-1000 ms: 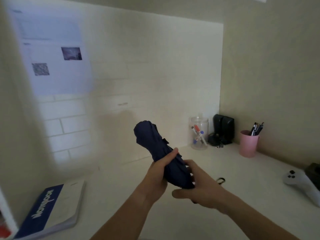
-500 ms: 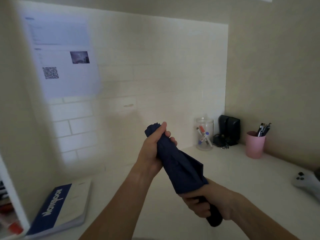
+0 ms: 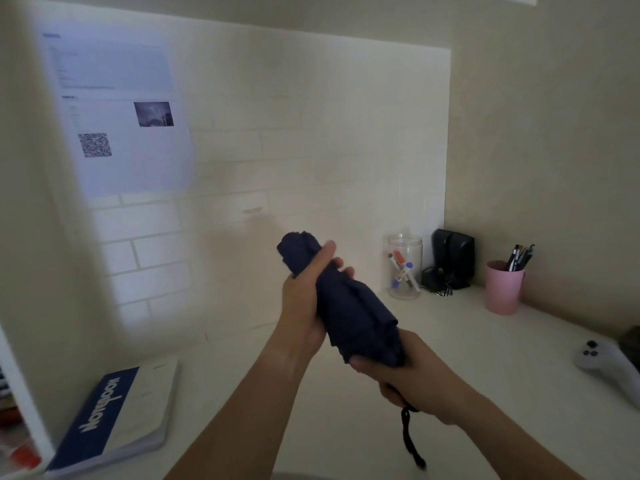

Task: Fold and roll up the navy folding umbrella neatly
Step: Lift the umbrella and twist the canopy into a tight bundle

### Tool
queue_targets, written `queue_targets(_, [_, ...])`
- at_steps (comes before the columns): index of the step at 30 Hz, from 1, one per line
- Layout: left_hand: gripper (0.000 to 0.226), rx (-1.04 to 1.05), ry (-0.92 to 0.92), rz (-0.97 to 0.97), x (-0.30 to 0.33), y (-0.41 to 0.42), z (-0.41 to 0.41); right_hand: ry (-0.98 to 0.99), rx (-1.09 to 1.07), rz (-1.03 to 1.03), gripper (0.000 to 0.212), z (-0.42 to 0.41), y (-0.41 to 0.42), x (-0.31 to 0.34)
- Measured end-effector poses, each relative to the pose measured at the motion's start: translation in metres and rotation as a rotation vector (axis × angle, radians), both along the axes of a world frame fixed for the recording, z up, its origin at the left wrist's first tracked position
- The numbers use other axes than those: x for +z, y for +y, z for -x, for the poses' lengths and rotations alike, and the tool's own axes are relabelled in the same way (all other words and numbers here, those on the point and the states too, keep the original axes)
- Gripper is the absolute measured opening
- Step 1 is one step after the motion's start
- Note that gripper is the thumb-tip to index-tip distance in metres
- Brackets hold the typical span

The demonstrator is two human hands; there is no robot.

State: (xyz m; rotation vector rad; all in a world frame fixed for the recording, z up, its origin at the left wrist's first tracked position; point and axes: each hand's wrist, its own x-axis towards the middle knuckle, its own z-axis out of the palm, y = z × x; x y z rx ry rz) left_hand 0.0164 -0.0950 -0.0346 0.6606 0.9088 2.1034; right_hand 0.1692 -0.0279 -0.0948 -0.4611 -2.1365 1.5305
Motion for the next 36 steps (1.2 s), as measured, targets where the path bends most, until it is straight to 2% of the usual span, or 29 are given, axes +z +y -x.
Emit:
queue_targets(2, [0.016, -0.184, 0.08, 0.028, -0.019, -0.007, -0.018, 0.078, 0.146, 0.286, 0.023, -0.003, -0.004, 0.002])
queue_targets(4, [0.026, -0.172, 0.1, 0.082, -0.027, -0.005, -0.026, 0.073, 0.137, 0.345, 0.026, -0.003, -0.01, 0.008])
queue_targets(6, [0.028, 0.02, 0.068, 0.16, -0.026, 0.011, -0.019, -0.017, -0.048, 0.124, 0.027, -0.002, -0.01, 0.009])
queue_targets(8, [0.024, 0.131, 0.024, 0.167, -0.021, 0.019, -0.013, -0.139, -0.282, -0.261, 0.031, 0.0, -0.008, 0.0])
queue_targets(9, [0.028, 0.115, 0.014, 0.155, -0.019, 0.021, -0.01, -0.187, -0.367, -0.41, 0.031, 0.001, -0.009, -0.005])
queue_targets(11, [0.028, -0.024, -0.004, 0.119, -0.019, 0.02, -0.008, -0.193, -0.409, -0.461, 0.046, 0.003, -0.012, -0.012])
queue_targets(12, [0.021, -0.108, -0.006, 0.087, -0.019, 0.017, -0.009, -0.147, -0.344, -0.352, 0.051, 0.002, -0.01, -0.012])
queue_targets(13, [0.014, -0.174, -0.007, 0.059, -0.02, 0.014, -0.01, -0.087, -0.247, -0.156, 0.05, -0.001, -0.011, -0.008])
queue_targets(15, [0.005, -0.27, -0.036, -0.027, -0.024, 0.012, -0.013, -0.047, 0.011, 0.298, 0.041, -0.008, -0.014, 0.0])
queue_targets(16, [0.007, -0.314, -0.078, -0.091, -0.026, 0.01, -0.015, -0.067, 0.114, 0.459, 0.037, -0.011, -0.015, 0.001])
queue_targets(17, [0.008, -0.352, -0.104, -0.142, -0.027, 0.009, -0.017, -0.076, 0.184, 0.56, 0.034, -0.013, -0.018, 0.001])
queue_targets(19, [0.013, -0.315, -0.093, -0.131, -0.028, 0.012, -0.017, -0.057, 0.204, 0.583, 0.032, -0.011, -0.017, 0.0])
queue_targets(20, [0.019, -0.232, -0.07, -0.078, -0.027, 0.015, -0.017, -0.038, 0.138, 0.48, 0.031, -0.009, -0.016, -0.001])
queue_targets(21, [0.024, -0.134, -0.049, -0.015, -0.027, 0.019, -0.017, -0.024, 0.015, 0.293, 0.027, -0.007, -0.015, -0.003])
queue_targets(23, [0.034, 0.02, -0.043, 0.069, -0.024, 0.024, -0.018, -0.063, -0.312, -0.227, 0.02, -0.002, -0.012, -0.008])
queue_targets(24, [0.036, 0.044, -0.047, 0.079, -0.024, 0.025, -0.019, -0.102, -0.415, -0.41, 0.02, 0.002, -0.012, -0.01])
queue_targets(25, [0.034, 0.038, -0.045, 0.075, -0.025, 0.025, -0.019, -0.099, -0.457, -0.466, 0.021, 0.004, -0.014, -0.009])
queue_targets(26, [0.031, 0.001, -0.035, 0.067, -0.025, 0.022, -0.021, -0.084, -0.429, -0.42, 0.022, 0.005, -0.016, -0.011])
queue_targets(27, [0.027, -0.059, -0.025, 0.048, -0.025, 0.019, -0.022, -0.04, -0.338, -0.277, 0.027, 0.004, -0.016, -0.011])
queue_targets(30, [0.017, -0.247, -0.07, -0.055, -0.025, 0.008, -0.023, 0.049, 0.042, 0.485, 0.028, -0.005, -0.019, 0.002])
queue_targets(31, [0.018, -0.277, -0.096, -0.084, -0.026, 0.006, -0.023, 0.044, 0.123, 0.648, 0.026, -0.007, -0.02, 0.005])
queue_targets(32, [0.02, -0.291, -0.115, -0.098, -0.026, 0.005, -0.023, 0.038, 0.16, 0.698, 0.025, -0.009, -0.021, 0.008])
queue_targets(33, [0.023, -0.276, -0.12, -0.085, -0.025, 0.006, -0.023, 0.035, 0.161, 0.668, 0.024, -0.008, -0.021, 0.008])
queue_targets(34, [0.026, -0.232, -0.107, -0.053, -0.022, 0.007, -0.024, 0.029, 0.107, 0.547, 0.024, -0.006, -0.02, 0.007])
queue_targets(36, [0.03, -0.093, -0.075, 0.023, -0.017, 0.014, -0.023, 0.009, -0.132, 0.082, 0.025, -0.001, -0.019, 0.002])
